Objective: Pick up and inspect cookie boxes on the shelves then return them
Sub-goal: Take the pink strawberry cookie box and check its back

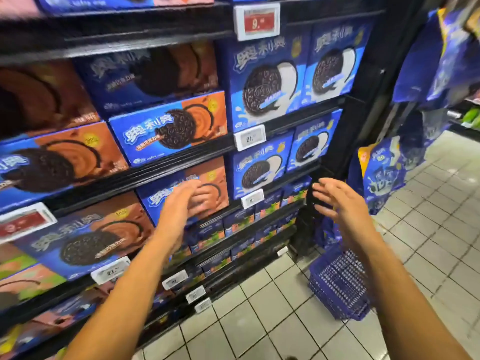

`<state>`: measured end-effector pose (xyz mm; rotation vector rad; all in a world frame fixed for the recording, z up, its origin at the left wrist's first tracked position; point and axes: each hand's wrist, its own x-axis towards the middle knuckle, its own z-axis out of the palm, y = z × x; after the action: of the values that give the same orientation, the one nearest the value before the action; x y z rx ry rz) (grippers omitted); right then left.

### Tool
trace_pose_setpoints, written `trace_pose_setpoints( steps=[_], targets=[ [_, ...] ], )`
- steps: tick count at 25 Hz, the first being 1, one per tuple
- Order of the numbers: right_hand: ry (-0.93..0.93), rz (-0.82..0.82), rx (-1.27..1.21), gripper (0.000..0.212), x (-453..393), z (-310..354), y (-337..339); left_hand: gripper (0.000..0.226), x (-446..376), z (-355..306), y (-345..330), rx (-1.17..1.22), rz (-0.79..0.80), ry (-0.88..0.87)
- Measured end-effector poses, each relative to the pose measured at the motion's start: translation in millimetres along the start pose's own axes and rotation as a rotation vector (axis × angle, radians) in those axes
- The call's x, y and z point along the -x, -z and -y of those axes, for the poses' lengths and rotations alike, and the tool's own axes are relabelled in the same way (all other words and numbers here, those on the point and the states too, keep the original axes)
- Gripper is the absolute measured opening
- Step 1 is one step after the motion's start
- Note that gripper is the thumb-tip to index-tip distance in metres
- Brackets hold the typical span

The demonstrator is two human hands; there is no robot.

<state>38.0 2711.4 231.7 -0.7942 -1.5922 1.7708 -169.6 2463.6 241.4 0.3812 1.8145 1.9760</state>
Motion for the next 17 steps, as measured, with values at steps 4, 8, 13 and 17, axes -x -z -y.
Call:
trace_pose_setpoints(
  steps=[4, 8, 13, 17],
  targets=[
    [0.186, 0.140, -0.072, 0.021, -77, 83, -9, 0.025, 2, -82, 8, 0.023, -0.145, -0.303],
    [0.315, 0.269, -0.117, 0.019, -134, 148, -29, 0.025, 8, -156, 13, 0.085, -0.308, -0.567],
    [0.427, 0.458, -0.190, 0.019, -164, 215, -67, 0.025, 19, -215, -3, 0.068, -0.421, -0.684],
    [0.496, 0.581, -0.234, 0.020, -166, 244, -92, 0.024, 26, -239, -14, 0.052, -0.468, -0.711]
  ],
)
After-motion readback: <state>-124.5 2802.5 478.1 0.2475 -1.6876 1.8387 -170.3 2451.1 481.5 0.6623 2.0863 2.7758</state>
